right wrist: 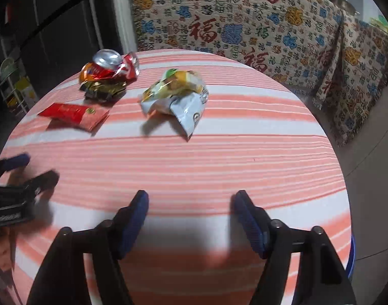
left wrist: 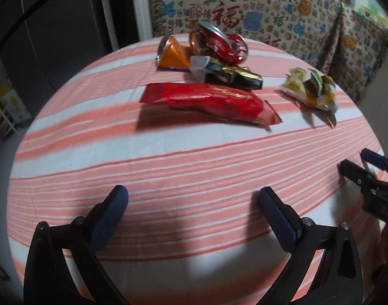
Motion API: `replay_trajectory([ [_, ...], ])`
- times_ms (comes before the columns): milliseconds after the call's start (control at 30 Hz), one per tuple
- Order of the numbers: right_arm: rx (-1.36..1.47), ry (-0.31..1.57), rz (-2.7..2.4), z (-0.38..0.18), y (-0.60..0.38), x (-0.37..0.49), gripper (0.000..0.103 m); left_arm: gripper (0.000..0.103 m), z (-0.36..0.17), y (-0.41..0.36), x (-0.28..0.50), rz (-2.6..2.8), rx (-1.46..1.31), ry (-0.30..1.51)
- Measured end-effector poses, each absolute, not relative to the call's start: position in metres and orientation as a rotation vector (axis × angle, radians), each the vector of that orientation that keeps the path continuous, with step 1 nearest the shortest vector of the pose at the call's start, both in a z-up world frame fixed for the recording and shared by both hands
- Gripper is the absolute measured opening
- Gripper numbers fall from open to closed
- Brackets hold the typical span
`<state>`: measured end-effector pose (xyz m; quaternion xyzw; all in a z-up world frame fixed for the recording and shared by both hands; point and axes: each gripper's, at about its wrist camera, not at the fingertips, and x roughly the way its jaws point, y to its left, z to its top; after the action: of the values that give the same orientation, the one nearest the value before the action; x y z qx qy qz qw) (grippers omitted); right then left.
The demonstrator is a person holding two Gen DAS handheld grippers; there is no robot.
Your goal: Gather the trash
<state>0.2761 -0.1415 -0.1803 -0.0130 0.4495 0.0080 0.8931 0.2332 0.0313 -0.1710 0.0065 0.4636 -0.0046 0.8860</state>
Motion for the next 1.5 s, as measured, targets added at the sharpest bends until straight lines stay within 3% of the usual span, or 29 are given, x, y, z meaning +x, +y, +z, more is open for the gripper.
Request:
replay_trajectory([
  [100,-0.023,0.923,0.004,-0.182,-0.14,0.285,0.085,0.103,-0.171,0.037,0.237,-0.069,0.046,0.966],
  [367,-0.02,0.922,0.006,-0.185,-0.139,0.287,0.085,0.102,-0.165,0.084,0.268,-0.234,0.125,0.942],
  [500,-0.021,0.922,0.006,-0.185,-0.139,0.287,0.085,0.102,-0.13,0.107,0.285,-0.396,0.106,0.813],
  [633,-0.021,0.922,0.006,-0.185,-0.138,0.287,0.085,0.102,-0.108,0.087,0.311,-0.603,0.09,0.798],
  [767,-0.021,0.922,0.006,-0.186,-0.138,0.287,0.085,0.102,-0.129,0.053,0.334,-0.741,0.192,0.898],
  [867,-0.02,0.922,0.006,-0.186,-0.138,0.288,0.085,0.095,-0.146,0.033,0.315,-0.861,0.294,0.984],
  [1033,-0.02,0.922,0.006,-0.186,-0.139,0.288,0.085,0.093,-0.147,0.021,0.27,-0.993,0.383,0.966],
  [1267,-0.02,0.922,0.005,-0.186,-0.139,0.288,0.085,0.092,-0.16,0.016,0.295,-0.708,0.16,0.971],
  [1333,-0.016,0.915,0.006,-0.186,-0.14,0.287,0.085,0.084,-0.16,0.013,0.293,-0.668,0.152,0.95],
  [1400,-0.009,0.915,0.011,-0.186,-0.142,0.287,0.087,0.057,-0.16,0.009,0.285,-0.628,0.157,0.935],
  [1433,-0.003,0.915,0.019,-0.186,-0.143,0.286,0.089,0.03,-0.159,0.011,0.281,-0.619,0.154,0.935],
  [1500,0.031,0.909,0.051,-0.185,-0.147,0.286,0.091,0.022,-0.16,0.018,0.275,-0.59,0.127,0.944],
])
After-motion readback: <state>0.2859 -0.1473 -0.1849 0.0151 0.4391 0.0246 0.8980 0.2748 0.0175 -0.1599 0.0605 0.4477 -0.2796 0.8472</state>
